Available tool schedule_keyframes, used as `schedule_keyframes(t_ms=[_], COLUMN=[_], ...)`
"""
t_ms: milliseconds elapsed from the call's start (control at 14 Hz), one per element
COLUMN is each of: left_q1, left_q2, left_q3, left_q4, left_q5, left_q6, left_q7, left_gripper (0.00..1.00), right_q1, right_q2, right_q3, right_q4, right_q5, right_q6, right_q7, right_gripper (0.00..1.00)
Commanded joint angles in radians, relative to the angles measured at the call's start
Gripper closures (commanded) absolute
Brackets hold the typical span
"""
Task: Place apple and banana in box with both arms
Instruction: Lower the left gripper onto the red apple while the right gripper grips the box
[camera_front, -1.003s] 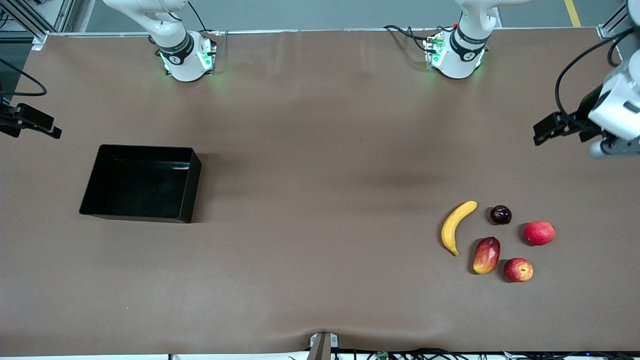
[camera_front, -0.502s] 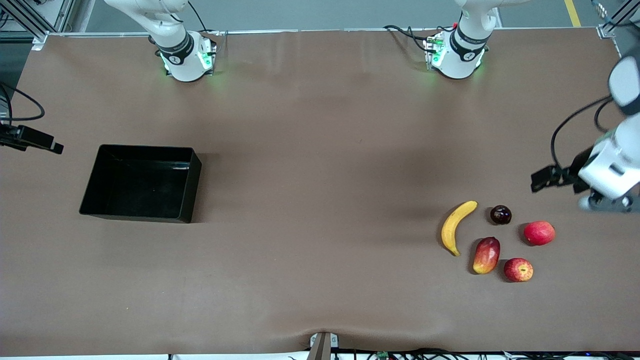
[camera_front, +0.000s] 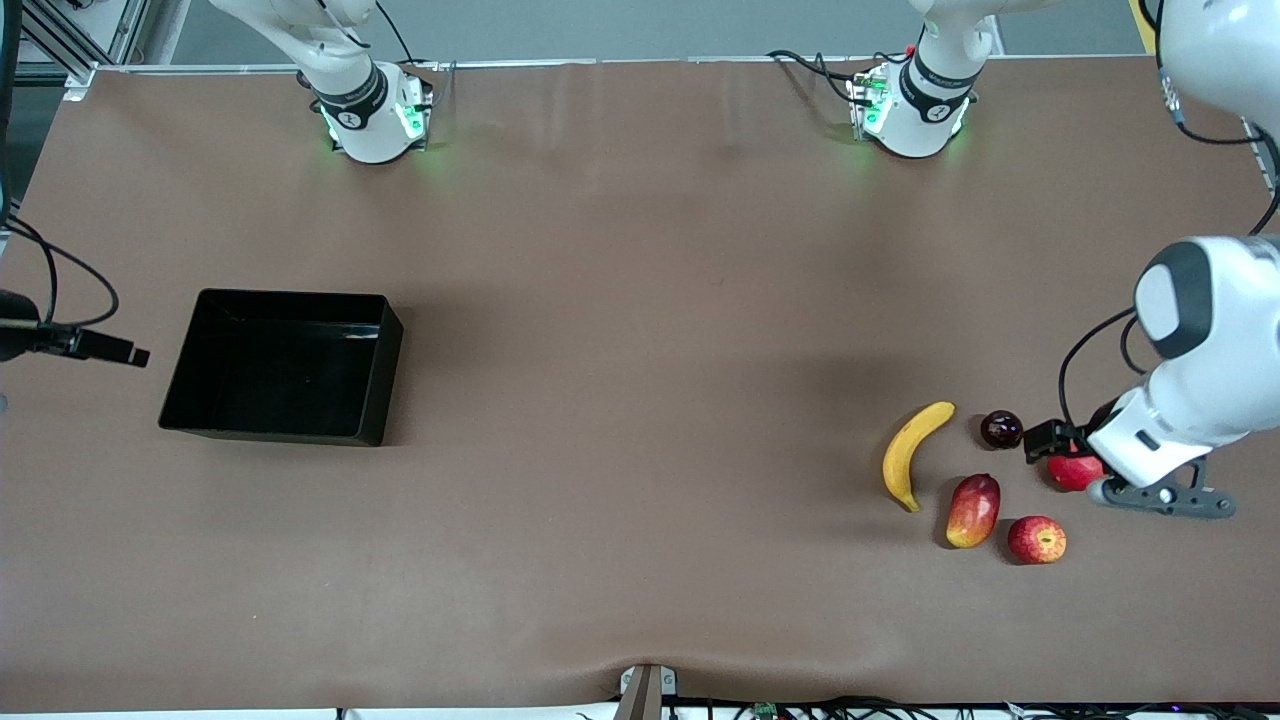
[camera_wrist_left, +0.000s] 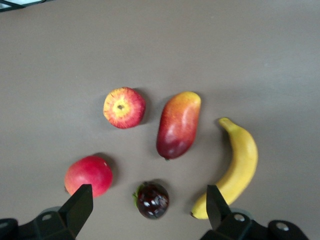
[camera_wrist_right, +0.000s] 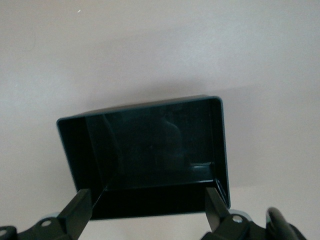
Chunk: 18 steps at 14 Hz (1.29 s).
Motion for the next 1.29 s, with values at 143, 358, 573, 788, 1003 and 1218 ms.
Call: schedule_keyframes(t_ms=[143,358,573,788,1003,1218], left_q1=[0.02,0.027,0.03,0.03,0.031,0.031], left_q2=[0.176,0.253,0.31,0.348,0.371,0.382], left_q3=[-0.001,0.002,0.042,0.042,0.042,0.042], left_q4=[0.129,0.146,0.148,0.148,0.151,0.151], left_q5=[0.032,0.034,0.031,0.031,0.028,0.024], left_q6=[0.136,0.262,0.349,0.402,0.425,0.425], left_q7=[0.202,0.329,0.389,0.389,0.385,0.385], left_gripper=[0.0,0.0,0.0,0.0,0.0,0.1], right_q1=[-0.067,-0.131,-0.136,-0.136,-0.139,-0.139], right_q2=[0.107,0.161,0.194,0.195,0.195,0.197], right_q3=[0.01,0.011,0.011,0.01,0.01,0.01], right_q4=[0.011,-0.04,-0.121,-0.207,-0.242,-0.262], right_q5=[-0.002,0.004,-0.002,-0.022,-0.031,-0.034], right_q6=[0.068,0.1,0.241,0.332,0.337,0.337], right_q7=[-0.139,-0.183,-0.219,-0.311,-0.358,-0.361], right_gripper=[0.0,0.0,0.0,0.0,0.55,0.8])
